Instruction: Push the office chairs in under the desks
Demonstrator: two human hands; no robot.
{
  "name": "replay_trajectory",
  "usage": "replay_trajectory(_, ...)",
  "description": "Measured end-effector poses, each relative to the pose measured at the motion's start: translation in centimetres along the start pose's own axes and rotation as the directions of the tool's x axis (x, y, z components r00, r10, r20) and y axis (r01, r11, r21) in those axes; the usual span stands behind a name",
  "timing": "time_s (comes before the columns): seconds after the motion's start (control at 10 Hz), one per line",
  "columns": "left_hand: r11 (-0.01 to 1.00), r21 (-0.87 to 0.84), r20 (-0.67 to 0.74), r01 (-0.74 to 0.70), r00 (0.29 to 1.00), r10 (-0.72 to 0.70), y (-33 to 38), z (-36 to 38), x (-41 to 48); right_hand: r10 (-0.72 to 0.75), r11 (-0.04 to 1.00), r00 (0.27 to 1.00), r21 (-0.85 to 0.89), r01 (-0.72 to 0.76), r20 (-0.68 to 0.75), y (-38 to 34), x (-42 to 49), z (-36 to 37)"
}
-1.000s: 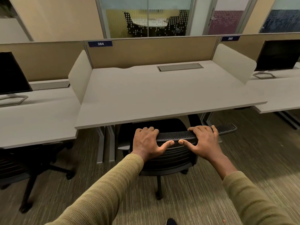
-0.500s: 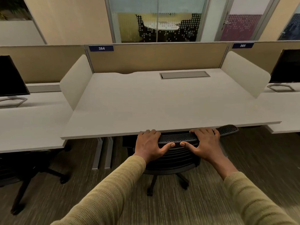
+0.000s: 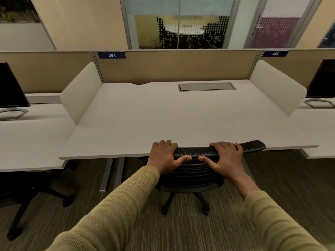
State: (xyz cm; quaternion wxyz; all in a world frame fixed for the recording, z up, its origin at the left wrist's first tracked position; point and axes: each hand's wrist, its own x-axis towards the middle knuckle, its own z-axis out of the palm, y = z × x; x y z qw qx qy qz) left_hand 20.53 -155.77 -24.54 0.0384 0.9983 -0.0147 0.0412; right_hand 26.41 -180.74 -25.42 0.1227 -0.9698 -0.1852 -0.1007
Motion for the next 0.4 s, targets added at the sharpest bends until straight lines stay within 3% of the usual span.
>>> replay_trajectory(0.2,0.996,-0.072,0.043,0.051,0.998,-0.048,-2.2,-0.3,-1.1,-0.010,1.000,1.000,-0.012,0.010,-0.015,-1.3,-0.1,0.5)
replay_trajectory(0.4,0.962,-0.192,-0.051,0.193,0.977,-0.207,-8.4,1.4,-7.1,-0.148,0.988,0.989,0.049,0.149,-0.016,-7.7,-1.4,2.4)
